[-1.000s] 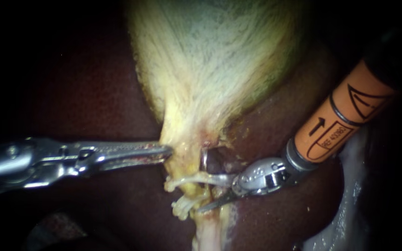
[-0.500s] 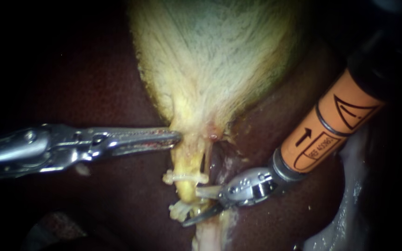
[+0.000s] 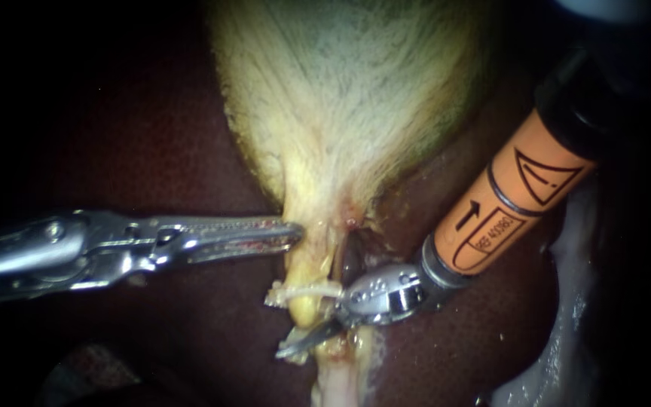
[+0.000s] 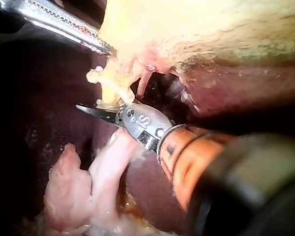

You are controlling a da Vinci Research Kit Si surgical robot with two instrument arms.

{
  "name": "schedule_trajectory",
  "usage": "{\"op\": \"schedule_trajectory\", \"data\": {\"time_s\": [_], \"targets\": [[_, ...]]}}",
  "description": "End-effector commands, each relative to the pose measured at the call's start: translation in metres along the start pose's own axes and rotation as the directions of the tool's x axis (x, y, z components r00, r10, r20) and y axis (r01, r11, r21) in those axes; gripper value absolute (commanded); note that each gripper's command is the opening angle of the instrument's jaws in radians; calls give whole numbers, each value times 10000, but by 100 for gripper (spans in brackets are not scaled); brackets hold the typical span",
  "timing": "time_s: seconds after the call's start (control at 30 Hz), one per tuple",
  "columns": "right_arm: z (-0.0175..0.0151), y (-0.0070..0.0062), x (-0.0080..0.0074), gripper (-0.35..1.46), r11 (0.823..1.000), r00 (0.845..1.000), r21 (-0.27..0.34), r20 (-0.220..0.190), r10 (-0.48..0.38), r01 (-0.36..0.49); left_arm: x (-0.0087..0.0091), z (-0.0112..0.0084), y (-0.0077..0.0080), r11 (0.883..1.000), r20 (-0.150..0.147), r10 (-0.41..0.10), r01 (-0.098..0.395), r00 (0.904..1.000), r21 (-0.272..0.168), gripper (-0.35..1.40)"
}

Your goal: Go to the cutting position left tube

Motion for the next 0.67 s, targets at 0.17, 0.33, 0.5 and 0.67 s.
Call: {"op": "schedule_trajectory", "data": {"time_s": [0.17, 0.33, 0.5, 0.67], "targets": [[3, -1, 2, 138, 9997, 9998, 124, -18, 190, -190, 0, 0, 0, 10000, 0, 3, -3, 10000, 1, -13], [5, -2, 3, 138, 9996, 9998, 163, -14, 223, -223, 0, 1, 0, 10000, 0, 3, -3, 10000, 0, -13], [5, -2, 3, 138, 9996, 9998, 172, -13, 218, -217, 0, 1, 0, 10000, 0, 3, -3, 10000, -2, -13], [4, -1, 2, 138, 9996, 9998, 179, -12, 213, -213, 1, 2, 1, 10000, 0, 5, -5, 10000, 3, -13]]}}
